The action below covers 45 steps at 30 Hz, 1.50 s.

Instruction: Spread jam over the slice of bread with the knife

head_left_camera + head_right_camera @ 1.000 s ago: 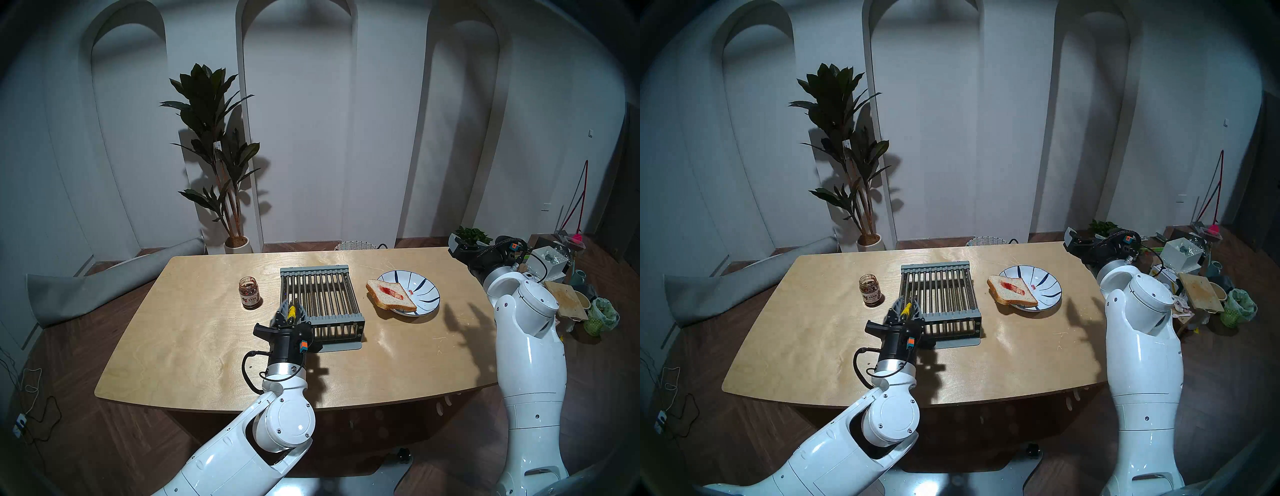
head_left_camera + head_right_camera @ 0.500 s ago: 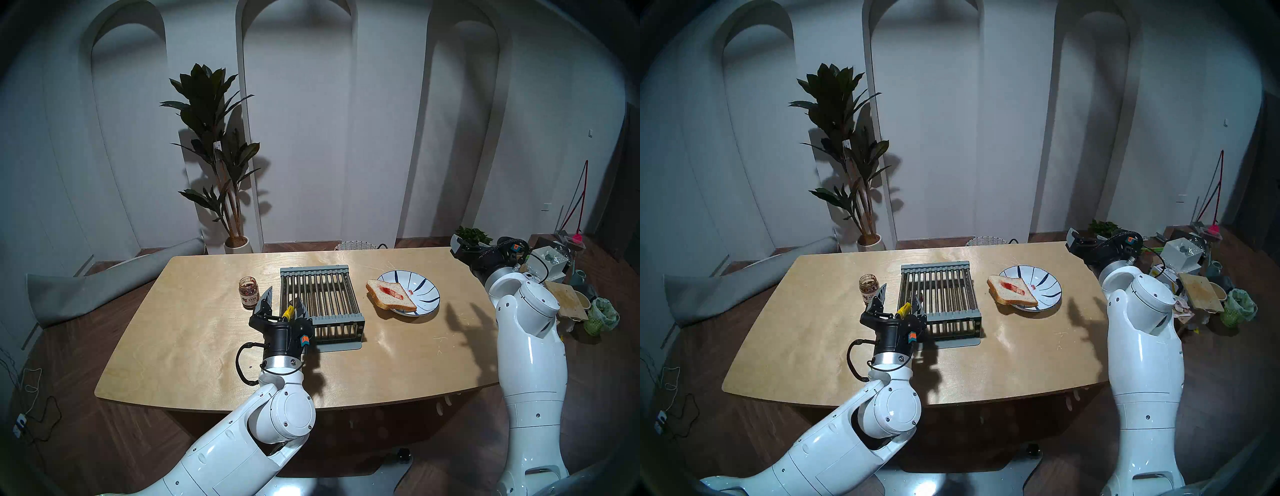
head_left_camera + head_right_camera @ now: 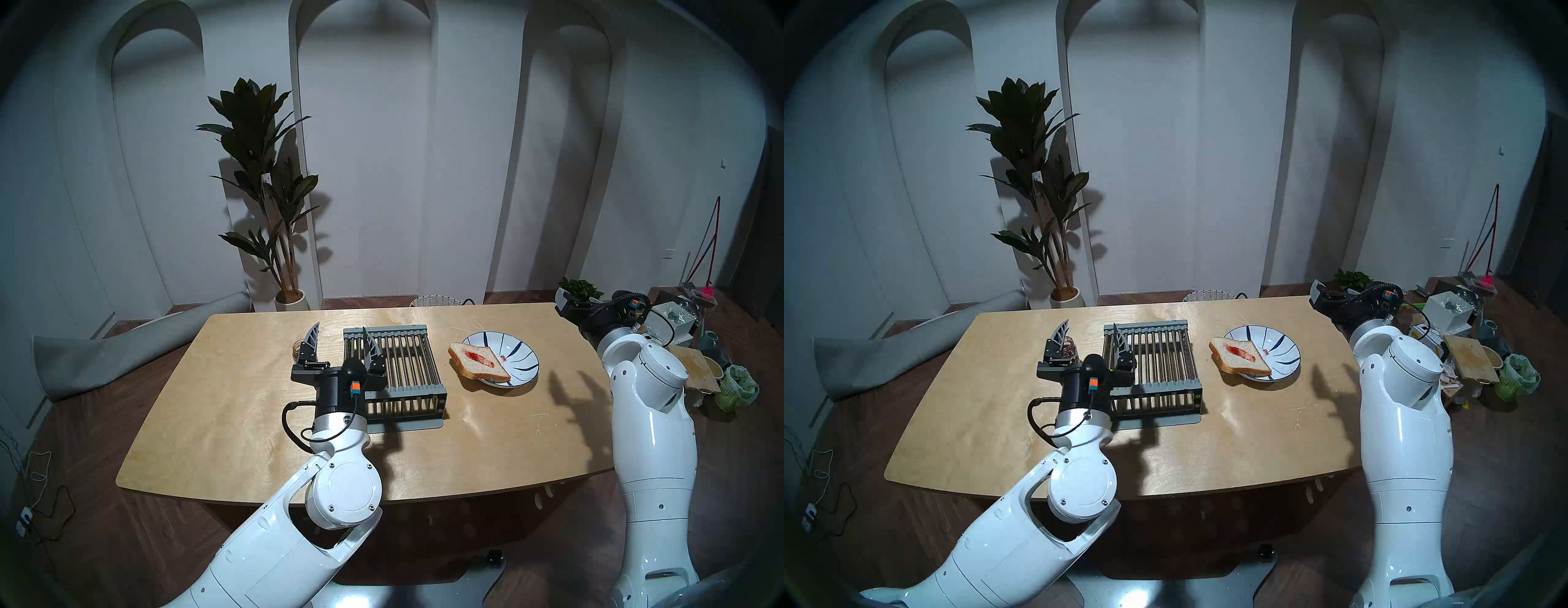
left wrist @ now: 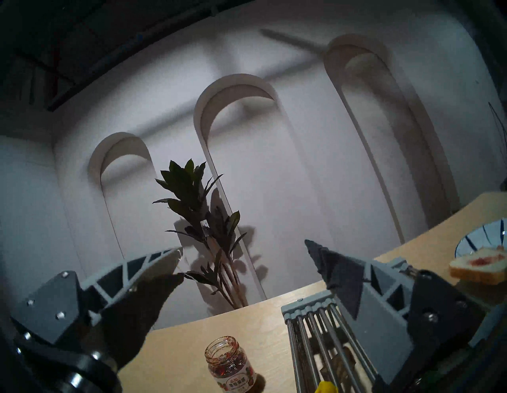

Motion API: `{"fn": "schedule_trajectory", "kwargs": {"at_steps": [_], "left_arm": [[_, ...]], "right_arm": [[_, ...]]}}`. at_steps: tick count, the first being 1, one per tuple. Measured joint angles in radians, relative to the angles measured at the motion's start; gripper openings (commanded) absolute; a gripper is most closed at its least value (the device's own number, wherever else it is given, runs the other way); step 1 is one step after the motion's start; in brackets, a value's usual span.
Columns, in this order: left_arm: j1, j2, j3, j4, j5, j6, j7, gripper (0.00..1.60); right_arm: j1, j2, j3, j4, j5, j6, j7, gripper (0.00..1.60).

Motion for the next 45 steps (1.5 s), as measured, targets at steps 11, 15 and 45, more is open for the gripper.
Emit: {"fn": "schedule_trajectory", "kwargs": {"at_steps": [11,15,45], "left_arm": [[0.019,0.028,-0.102,-0.138,-0.149,-0.133,-0.030,1.60],[0.045,0.074,-0.173,-0.176,-0.193,-0.147,-0.061,1.60],[0.029,0.383,-0.493,0.062,-0.633,-0.179,-0.565,1.60]], "right_arm": [[0.005,0.000,-0.016,0.001,-0.004,0.000,0.002,1.60],[0.009,-0.013,-0.036,-0.004,-0.004,-0.002,0.001,1.60],[0.024,-0.049,-0.218,0.009,0.020,-0.005,0.083,1.60]]}}
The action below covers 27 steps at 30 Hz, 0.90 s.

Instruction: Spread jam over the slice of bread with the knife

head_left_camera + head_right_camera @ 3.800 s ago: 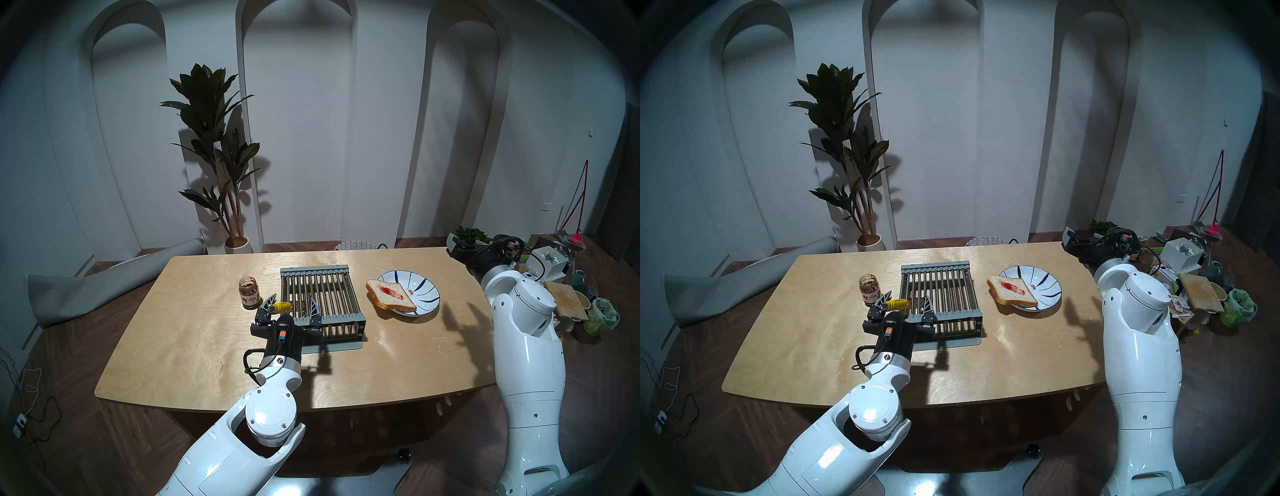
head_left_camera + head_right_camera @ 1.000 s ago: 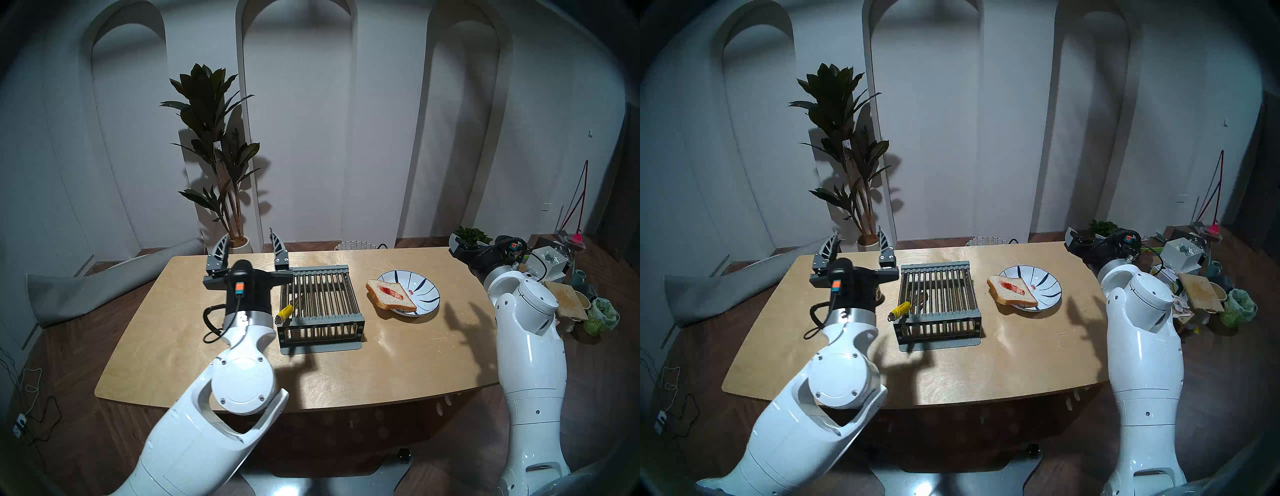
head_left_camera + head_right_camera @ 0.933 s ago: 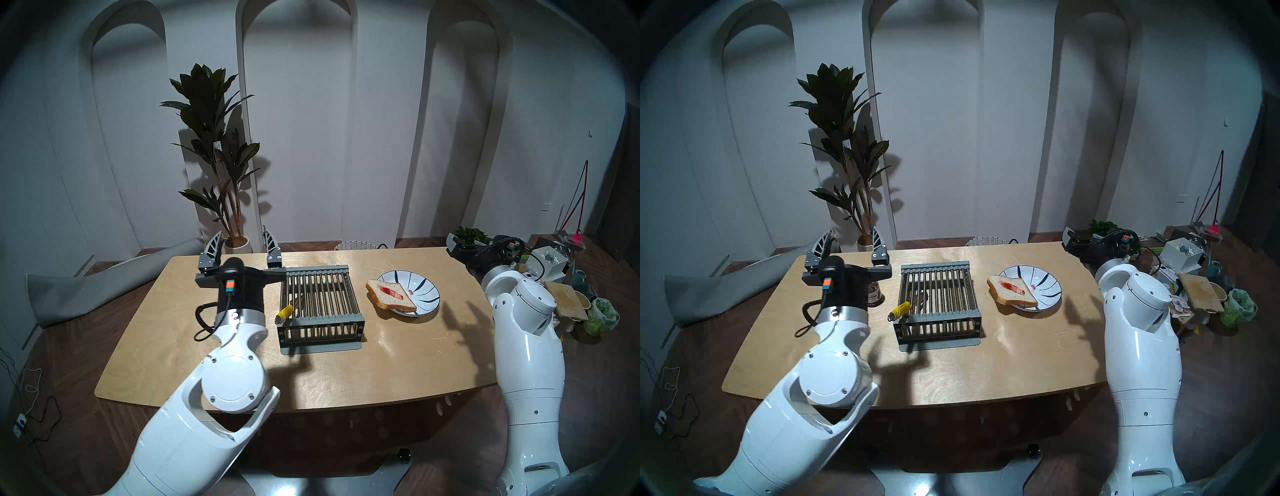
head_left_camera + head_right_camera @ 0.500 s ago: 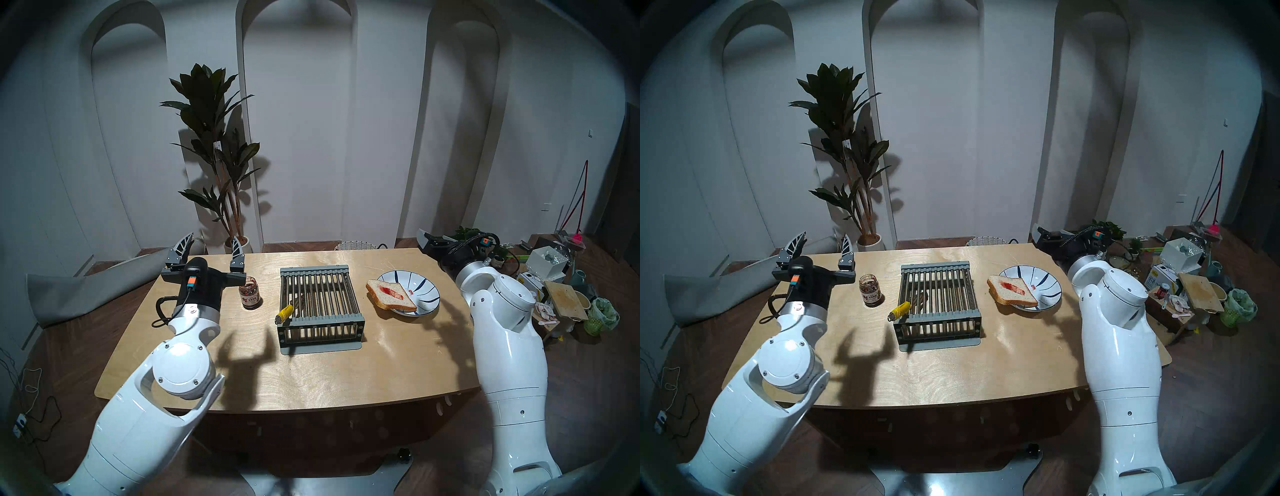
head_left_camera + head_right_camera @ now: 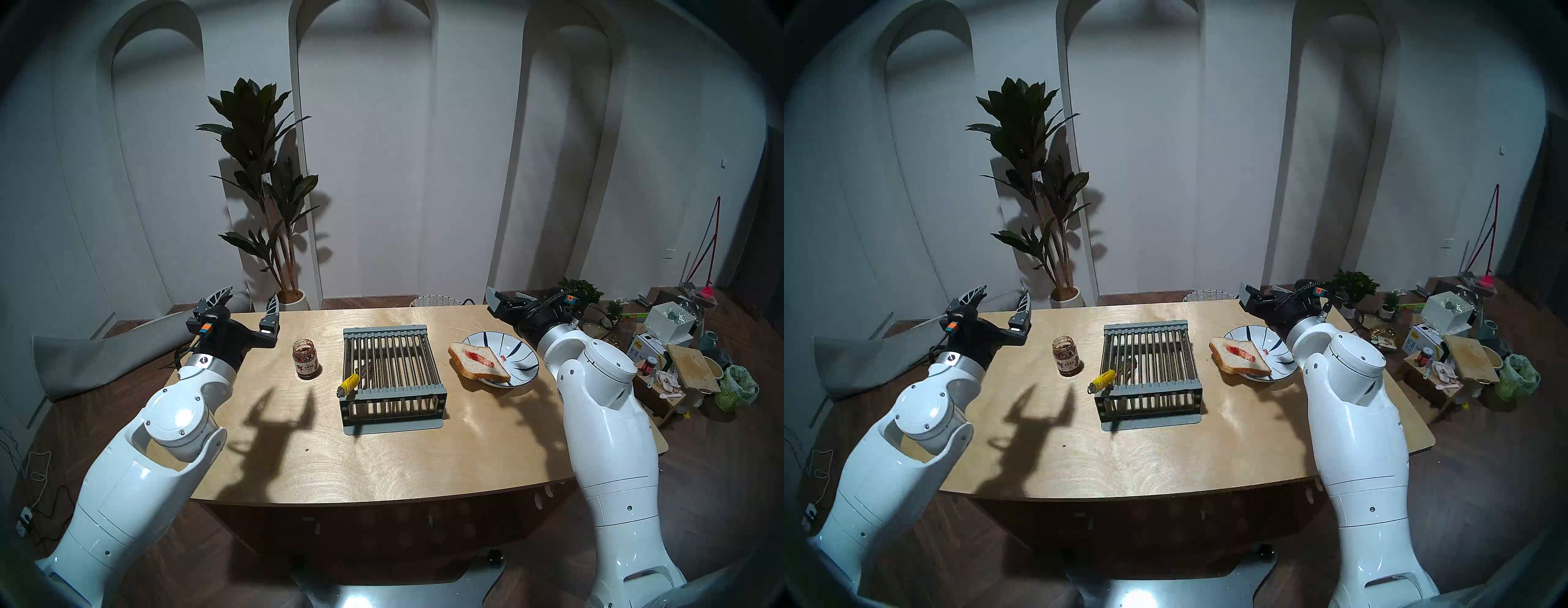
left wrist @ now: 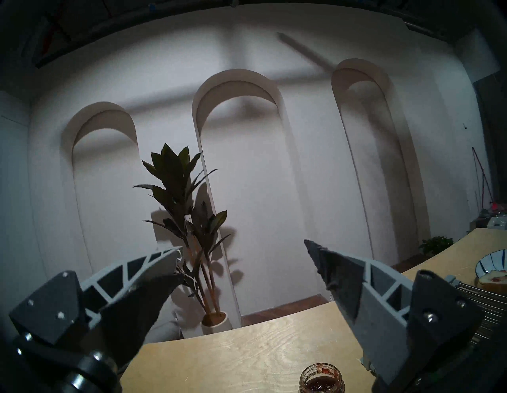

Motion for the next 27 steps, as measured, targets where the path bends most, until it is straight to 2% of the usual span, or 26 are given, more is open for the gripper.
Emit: {"fn": "schedule_trajectory", "kwargs": {"at_steps": [7,12,19,27], "left_arm": [[-0.029,0.043,0.000,0.055,-0.165,-0.006,-0.124,1.60],[-0.048,0.084,0.014,0.092,-0.273,-0.028,-0.224,1.60],[-0.071,0.131,0.035,0.138,-0.363,-0.058,-0.351,1.60],[-0.104,0.151,0.047,0.198,-0.416,-0.069,-0.471,1.60]], "right_arm": [[-0.009,0.008,-0.015,0.010,-0.025,-0.026,0.007,1.60],[-0.021,0.008,-0.022,0.017,-0.049,-0.070,0.006,1.60],[-0.034,-0.006,-0.024,0.026,-0.070,-0.122,-0.013,1.60],[-0.037,-0.014,-0.024,0.034,-0.080,-0.158,-0.023,1.60]]}}
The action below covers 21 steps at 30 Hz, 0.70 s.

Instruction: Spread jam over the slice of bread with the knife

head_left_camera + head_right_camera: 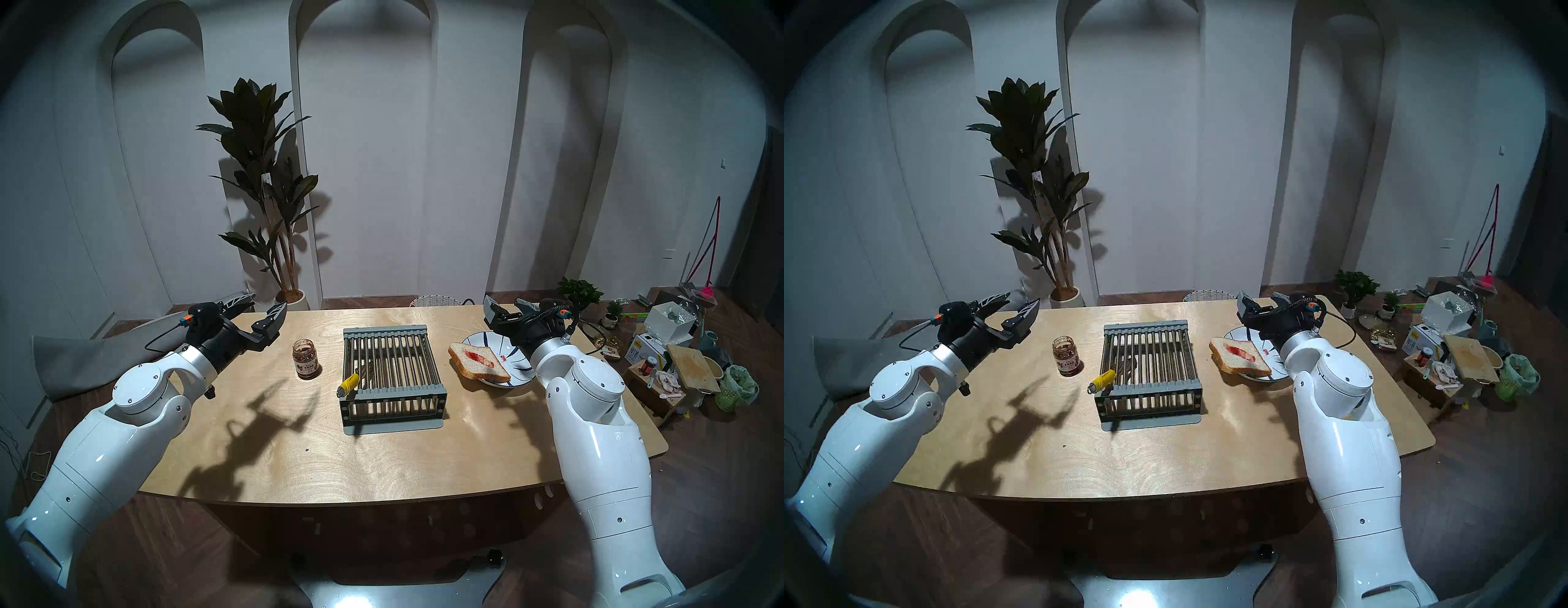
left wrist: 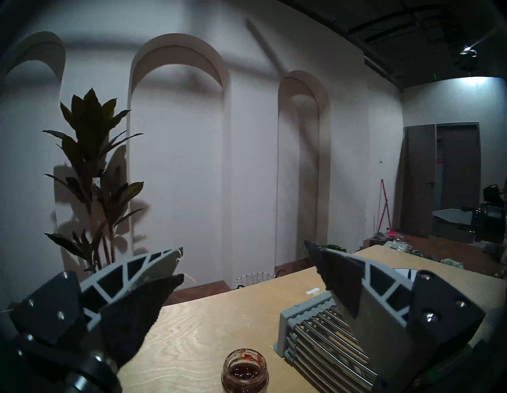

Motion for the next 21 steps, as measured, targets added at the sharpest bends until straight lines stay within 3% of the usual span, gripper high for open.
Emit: {"fn": "schedule_trajectory", "kwargs": {"at_steps": [4,10,21], "left_arm": [[-0.019,-0.010,0.008,0.024,0.003,0.005,0.010,1.60],[-0.046,-0.033,0.029,0.030,0.046,0.037,0.113,1.60],[-0.080,-0.055,0.061,0.023,0.101,0.097,0.205,1.60]], "right_arm": [[0.000,-0.001,0.001,0.008,0.008,-0.011,0.016,1.60],[0.002,0.006,0.008,0.020,0.033,-0.027,0.067,1.60],[0.001,0.000,0.011,0.021,0.028,-0.079,0.072,1.60]]}}
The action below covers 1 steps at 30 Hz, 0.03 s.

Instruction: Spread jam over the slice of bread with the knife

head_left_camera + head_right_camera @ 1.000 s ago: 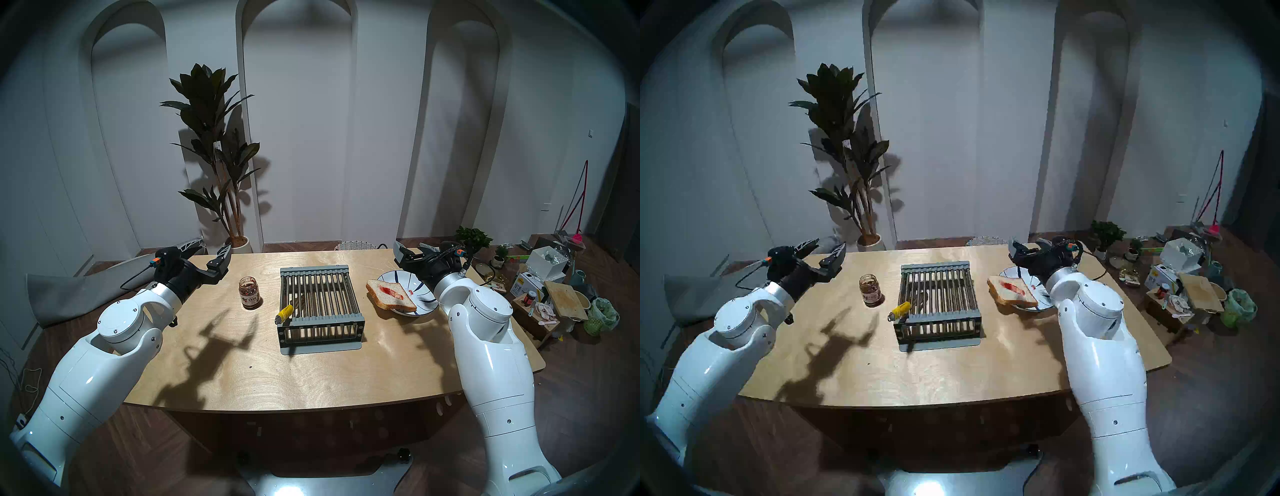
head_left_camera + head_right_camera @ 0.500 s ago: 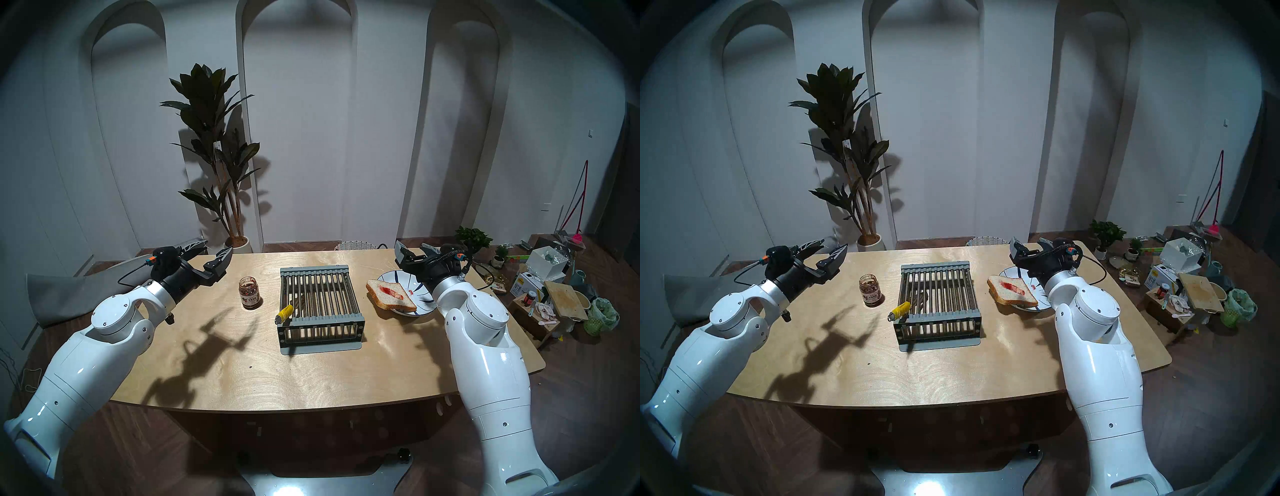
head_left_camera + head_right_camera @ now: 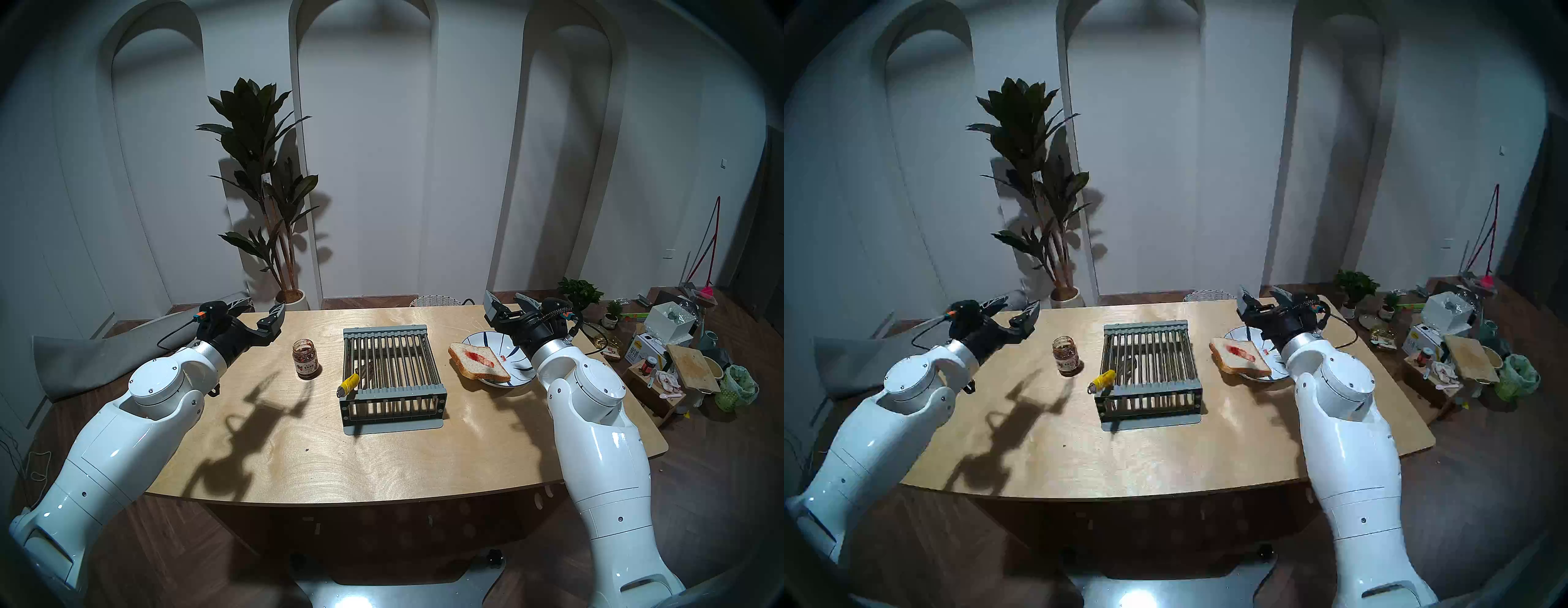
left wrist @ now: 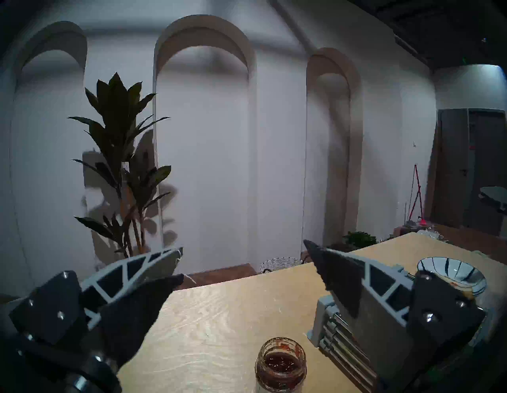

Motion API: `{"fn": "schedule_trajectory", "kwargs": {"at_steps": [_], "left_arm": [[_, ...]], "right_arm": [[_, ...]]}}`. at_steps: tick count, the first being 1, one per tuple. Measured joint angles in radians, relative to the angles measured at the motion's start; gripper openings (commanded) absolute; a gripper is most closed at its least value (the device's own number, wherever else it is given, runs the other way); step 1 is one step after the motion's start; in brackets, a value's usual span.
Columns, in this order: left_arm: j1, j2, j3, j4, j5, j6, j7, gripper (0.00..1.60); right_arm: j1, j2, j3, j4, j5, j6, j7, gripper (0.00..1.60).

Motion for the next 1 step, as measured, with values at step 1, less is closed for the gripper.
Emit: {"fn": "schedule_trajectory", "kwargs": {"at_steps": [1], "left_arm": [[-0.001,-0.001,0.000,0.000,0.001,0.002,0.002,1.60]], "right_arm": [[0.000,0.000,0.000,0.000,-0.001,-0.001,0.000,1.60]]}}
